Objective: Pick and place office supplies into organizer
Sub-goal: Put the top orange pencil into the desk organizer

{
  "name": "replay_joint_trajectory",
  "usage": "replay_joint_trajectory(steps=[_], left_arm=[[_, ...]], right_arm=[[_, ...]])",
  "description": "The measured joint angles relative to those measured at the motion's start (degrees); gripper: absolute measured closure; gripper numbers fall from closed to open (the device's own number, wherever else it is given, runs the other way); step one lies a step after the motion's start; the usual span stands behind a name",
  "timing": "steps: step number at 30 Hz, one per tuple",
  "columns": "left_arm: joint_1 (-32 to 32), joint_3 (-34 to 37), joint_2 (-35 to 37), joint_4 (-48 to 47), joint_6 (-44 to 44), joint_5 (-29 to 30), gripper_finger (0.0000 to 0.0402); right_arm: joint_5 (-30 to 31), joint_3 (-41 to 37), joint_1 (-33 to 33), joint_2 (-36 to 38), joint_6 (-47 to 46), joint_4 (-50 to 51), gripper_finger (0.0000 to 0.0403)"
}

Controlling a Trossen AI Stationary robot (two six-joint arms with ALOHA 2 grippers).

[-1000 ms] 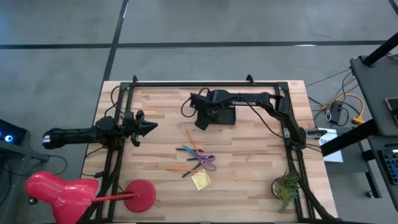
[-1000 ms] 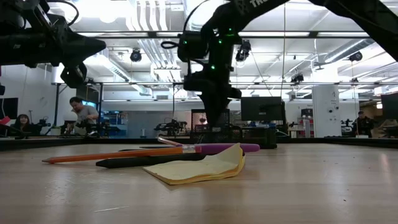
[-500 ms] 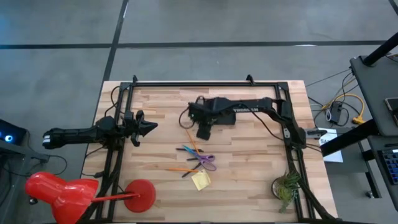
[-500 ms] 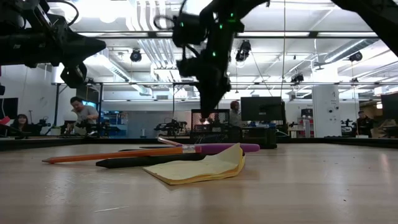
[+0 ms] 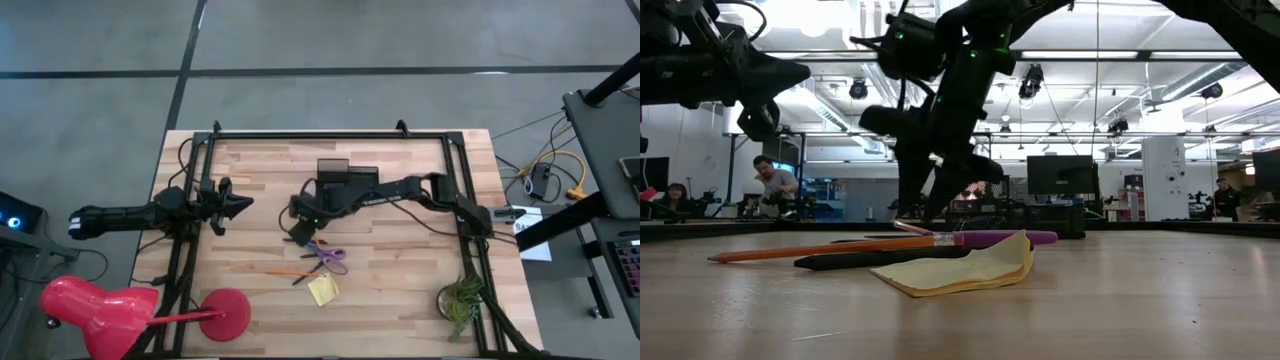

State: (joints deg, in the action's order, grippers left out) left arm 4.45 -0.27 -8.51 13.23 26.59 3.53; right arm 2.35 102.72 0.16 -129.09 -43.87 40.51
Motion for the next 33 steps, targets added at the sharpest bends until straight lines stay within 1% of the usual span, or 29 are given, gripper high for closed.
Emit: replay_joint_trajectory(steps=[7,11,15,16,20,23,27,28,30,33], left_arm=[[-0.01,0.0,0.02,0.01,0.0,0.0,0.0402],[0.0,0.0,0.03,0.02,0.0,0.0,0.0402],[0.0,0.0,-0.06,-0.03,0.0,0.02,0.0402],[-0.02,0.0,0.0,-0.15,0.0,0.0,0.0402],[-0.02,0.0,0.07,-0.01,0.0,0.0,0.0402],[-0.02,0.0,0.02,0.0,0.0,0.0,0.0402],[-0.02,0.0,-0.04,0.0,0.0,0.0,0.0402],[-0.02,0.0,-0.03,0.0,0.0,0.01,0.0402],[-0.02,0.0,0.05,-0.02,0.02,0.0,0.0402],[-0.02,0.0,0.07,0.06,0.02,0.0,0.0402]], right_arm=[[8.62,0.0,-2.66,-0.62,-1.61,0.43,0.0237],[9.84,-0.27,-2.64,-1.37,-2.81,0.23,0.0249],[8.87,-0.37,-2.7,-3.4,-2.69,-0.22,0.0263],[7.86,-0.19,-2.64,-3.44,-2.53,-0.63,0.0266],[8.67,-0.04,-2.68,-3.83,-2.22,-1.01,0.0277],[10.14,-0.07,-2.68,-3.81,-2.19,-0.12,0.0302],[10.64,0.04,-2.55,-3.77,0.57,1.09,0.0373],[10.96,0.07,-2.53,-3.59,0.84,1.18,0.0381],[12.61,0.54,-2.54,-3.09,0.78,1.21,0.0383],[20.07,1.89,-2.66,-0.55,0.49,1.26,0.0385]])
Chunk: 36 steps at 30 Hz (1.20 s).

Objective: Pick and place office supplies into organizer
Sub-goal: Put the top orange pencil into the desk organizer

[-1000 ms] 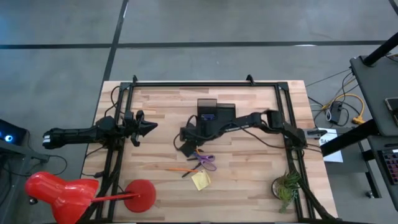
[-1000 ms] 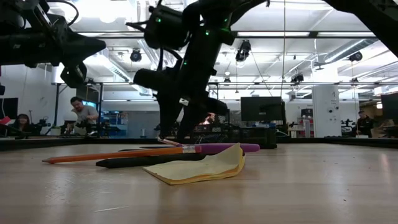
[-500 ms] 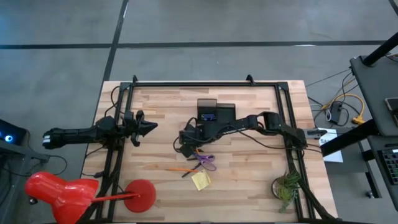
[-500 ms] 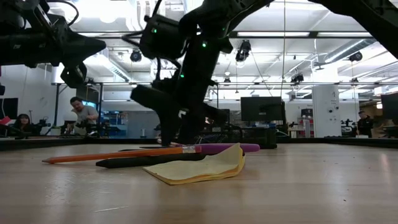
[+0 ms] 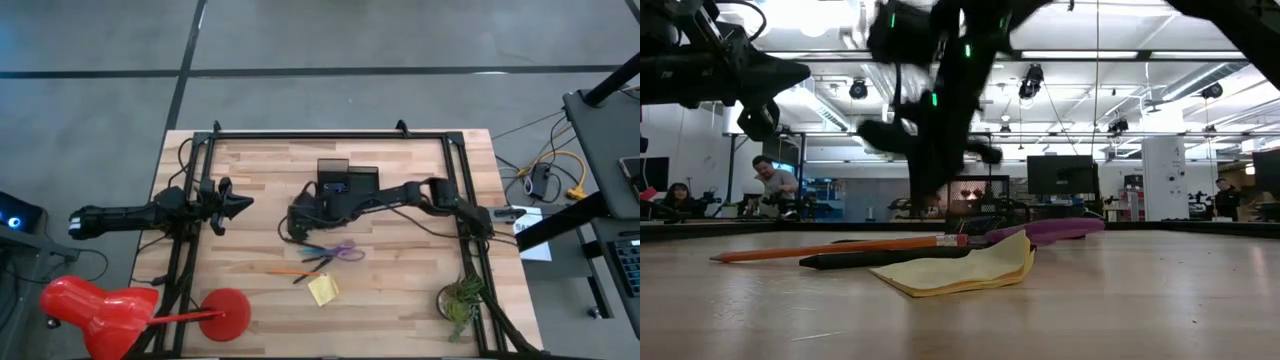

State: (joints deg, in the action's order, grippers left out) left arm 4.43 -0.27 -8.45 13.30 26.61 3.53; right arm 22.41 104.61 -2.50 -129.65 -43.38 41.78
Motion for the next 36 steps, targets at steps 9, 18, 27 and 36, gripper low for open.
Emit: replay_joint_trajectory(steps=[9,18,27,36], left_arm=[[0.0,0.0,-0.04,1.78,-0.02,-0.01,0.0402],[0.0,0.0,-0.02,5.83,-0.02,0.0,0.0402],[0.0,0.0,-0.11,5.89,-0.02,0.0,0.0402],[0.0,0.0,-0.02,6.01,-0.02,0.0,0.0402]], right_arm=[[39.63,-1.05,0.57,14.07,-9.31,-0.17,0.0387],[46.92,-17.24,8.11,19.03,-7.49,-19.91,0.0389],[45.61,-34.36,10.09,17.53,21.04,-70.23,0.0389],[45.71,-40.23,10.51,17.32,19.89,-70.73,0.038]])
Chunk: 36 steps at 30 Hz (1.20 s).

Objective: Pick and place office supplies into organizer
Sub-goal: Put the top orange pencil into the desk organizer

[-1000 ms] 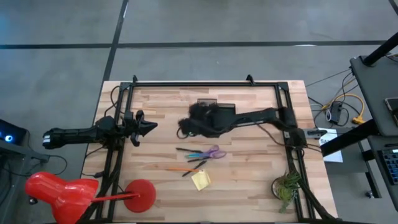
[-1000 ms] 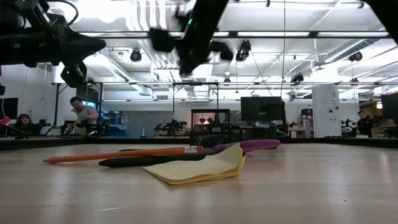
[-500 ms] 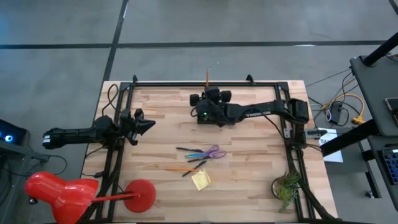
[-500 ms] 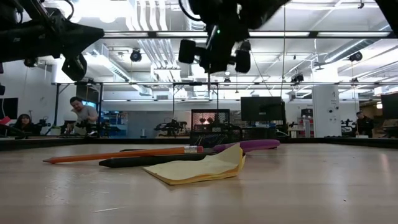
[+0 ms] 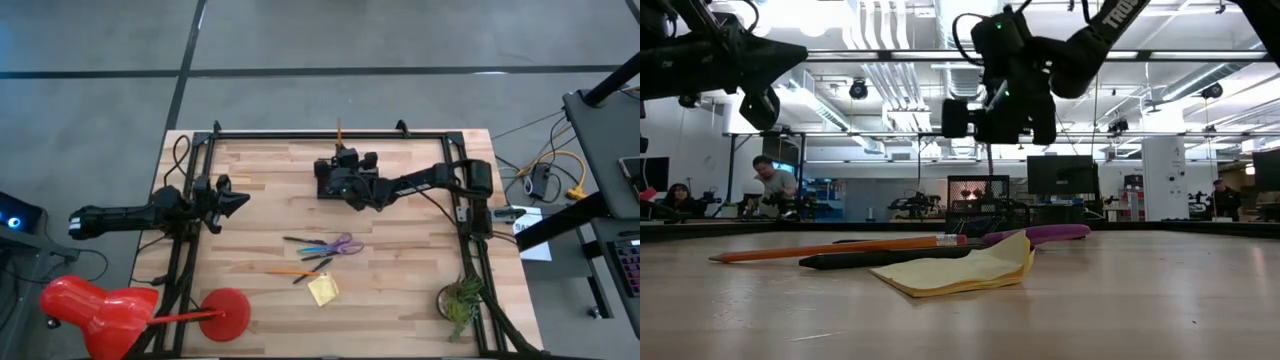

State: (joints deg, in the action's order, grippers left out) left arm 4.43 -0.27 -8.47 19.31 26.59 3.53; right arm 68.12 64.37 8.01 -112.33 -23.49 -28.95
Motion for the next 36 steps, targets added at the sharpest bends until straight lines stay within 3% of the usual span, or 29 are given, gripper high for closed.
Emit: replay_joint_trajectory(steps=[14,20,28,36], left_arm=[[0.0,0.0,-0.01,-0.04,0.0,0.0,0.0402],[0.0,0.0,-0.09,-0.06,0.0,0.0,0.0402],[0.01,0.0,-0.11,-0.21,0.0,0.0,0.0402],[0.0,0.0,-0.11,-0.17,0.0,0.0,0.0402]], right_arm=[[-1.56,-5.88,1.79,-0.24,-2.65,-4.27,0.0377],[-7.26,-6.67,3.11,-0.26,3.54,-11.19,0.0376],[-14.46,-6.12,3.16,-0.26,6.85,-10.67,0.0374],[-16.77,-7.29,3.15,-0.26,7.36,-10.19,0.0374]])
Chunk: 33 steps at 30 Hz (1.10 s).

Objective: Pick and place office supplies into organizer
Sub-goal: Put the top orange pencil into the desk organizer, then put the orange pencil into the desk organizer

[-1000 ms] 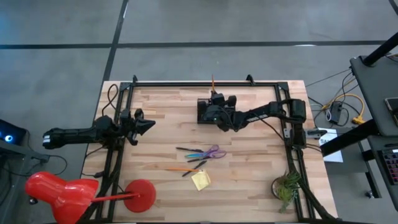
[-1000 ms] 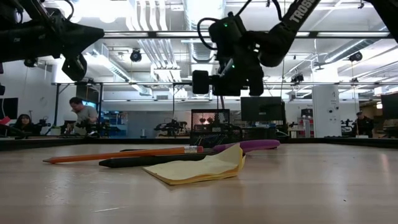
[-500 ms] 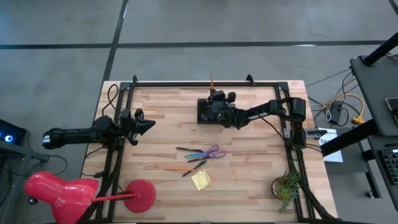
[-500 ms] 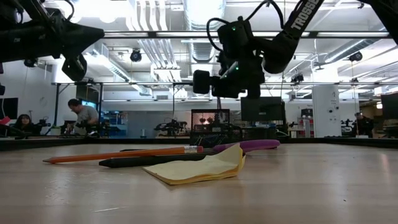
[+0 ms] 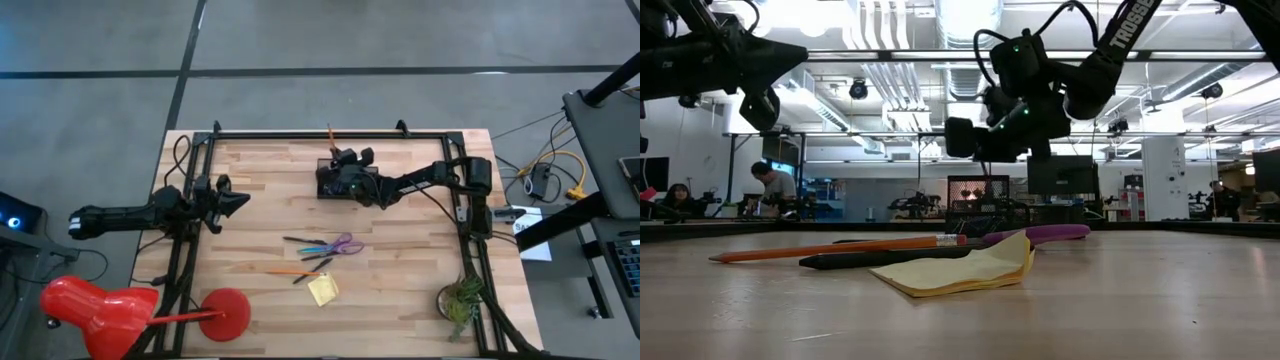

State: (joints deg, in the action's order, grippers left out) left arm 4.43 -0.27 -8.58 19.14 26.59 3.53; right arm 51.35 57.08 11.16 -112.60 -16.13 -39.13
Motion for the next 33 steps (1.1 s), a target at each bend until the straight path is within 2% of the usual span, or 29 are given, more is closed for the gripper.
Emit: replay_joint_trajectory(steps=[5,14,21,24,27,29,31,33], left_arm=[[0.0,0.0,0.11,0.09,0.0,0.0,0.0402],[0.0,0.0,0.11,0.17,0.0,0.0,0.0402],[0.0,0.0,0.11,0.09,0.0,0.0,0.0402],[0.01,0.0,0.09,0.07,0.0,0.0,0.0402],[0.02,0.0,0.11,0.06,0.0,0.0,0.0402],[0.01,0.0,0.09,0.05,0.0,0.02,0.0402],[0.02,0.0,0.09,0.0,0.0,0.0,0.0402],[0.02,0.0,0.0,0.01,0.0,0.0,0.0402]], right_arm=[[-5.18,0.0,-0.03,0.0,3.86,1.67,0.035],[-5.32,0.09,-1.93,0.08,3.19,3.91,0.0259],[-6.28,0.7,-6.15,4.72,2.37,5.25,0.0225],[-16.55,2.55,-8.03,8.0,-0.17,13.59,0.022],[-30.8,6.65,-9.45,8.71,-8.07,27.94,0.0221],[-38.01,9.8,-10.8,7.74,-11.2,37.48,0.0222],[-42.29,13.04,-12.62,5.93,-10.87,43.16,0.0222],[-43.53,15.29,-14.75,4.09,-8.4,48.5,0.0222]])
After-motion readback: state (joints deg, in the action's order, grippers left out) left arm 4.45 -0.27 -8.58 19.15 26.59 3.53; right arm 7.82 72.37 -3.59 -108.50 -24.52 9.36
